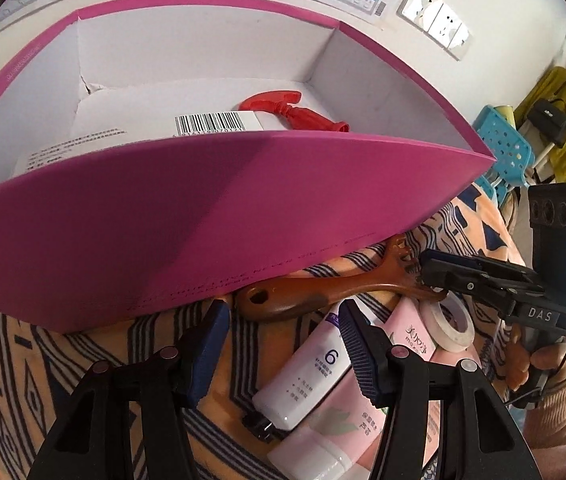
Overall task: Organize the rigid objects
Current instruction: 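Move the right gripper to the brown wooden comb beside the box, then grasp the brown comb by its toothed end with the right gripper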
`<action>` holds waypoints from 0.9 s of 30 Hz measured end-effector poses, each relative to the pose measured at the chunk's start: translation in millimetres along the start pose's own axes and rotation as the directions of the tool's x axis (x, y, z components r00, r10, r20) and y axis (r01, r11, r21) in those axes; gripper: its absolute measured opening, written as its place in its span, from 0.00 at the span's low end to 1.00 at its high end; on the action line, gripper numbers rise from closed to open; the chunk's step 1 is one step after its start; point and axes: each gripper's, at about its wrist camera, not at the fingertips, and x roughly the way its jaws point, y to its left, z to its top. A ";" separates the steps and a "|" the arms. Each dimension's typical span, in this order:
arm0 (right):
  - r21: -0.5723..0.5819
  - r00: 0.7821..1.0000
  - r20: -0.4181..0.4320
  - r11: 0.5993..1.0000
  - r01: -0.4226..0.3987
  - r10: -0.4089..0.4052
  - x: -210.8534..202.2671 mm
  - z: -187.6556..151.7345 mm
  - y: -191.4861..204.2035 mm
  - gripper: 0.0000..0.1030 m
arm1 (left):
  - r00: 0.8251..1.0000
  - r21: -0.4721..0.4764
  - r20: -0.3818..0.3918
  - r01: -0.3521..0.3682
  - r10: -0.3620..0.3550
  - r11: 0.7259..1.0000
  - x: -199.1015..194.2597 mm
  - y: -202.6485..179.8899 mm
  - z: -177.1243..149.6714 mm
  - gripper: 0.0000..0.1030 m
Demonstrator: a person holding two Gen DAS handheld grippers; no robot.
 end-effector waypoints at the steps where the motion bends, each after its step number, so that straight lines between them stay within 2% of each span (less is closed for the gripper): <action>1: 0.004 1.000 0.000 1.000 -0.006 0.006 0.2 0.1 -1.0 0.36 | 1.000 0.001 -0.002 0.001 -0.001 1.000 0.7 0.4 0.7 0.56; 12: 0.001 0.999 -0.008 0.999 -0.035 0.035 4.8 -0.8 5.4 0.36 | 1.000 0.026 -0.017 0.011 -0.010 1.000 6.2 -8.6 3.8 0.58; 27: -0.040 1.000 0.026 0.999 0.002 -0.001 -8.5 -5.6 16.6 0.36 | 0.998 0.008 0.013 0.058 -0.058 0.998 -8.2 -13.7 -5.3 0.58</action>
